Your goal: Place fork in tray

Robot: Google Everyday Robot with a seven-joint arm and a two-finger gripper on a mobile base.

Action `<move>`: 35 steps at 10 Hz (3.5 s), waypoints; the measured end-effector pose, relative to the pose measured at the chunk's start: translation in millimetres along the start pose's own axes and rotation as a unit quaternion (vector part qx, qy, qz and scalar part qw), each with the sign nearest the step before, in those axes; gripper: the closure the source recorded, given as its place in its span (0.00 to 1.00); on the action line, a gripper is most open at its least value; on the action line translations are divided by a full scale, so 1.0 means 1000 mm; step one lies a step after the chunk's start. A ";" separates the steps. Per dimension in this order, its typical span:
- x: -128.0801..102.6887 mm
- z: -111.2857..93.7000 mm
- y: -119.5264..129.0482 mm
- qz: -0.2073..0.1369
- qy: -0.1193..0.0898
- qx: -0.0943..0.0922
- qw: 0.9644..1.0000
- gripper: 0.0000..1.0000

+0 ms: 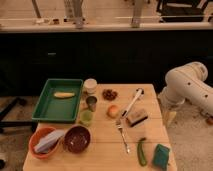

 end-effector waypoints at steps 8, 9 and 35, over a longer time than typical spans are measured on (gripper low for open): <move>-0.014 0.007 -0.002 0.081 0.048 0.011 0.996 0.20; -0.015 0.009 0.000 0.098 0.059 0.013 0.993 0.20; -0.118 0.109 0.059 0.477 -0.054 -0.034 0.876 0.20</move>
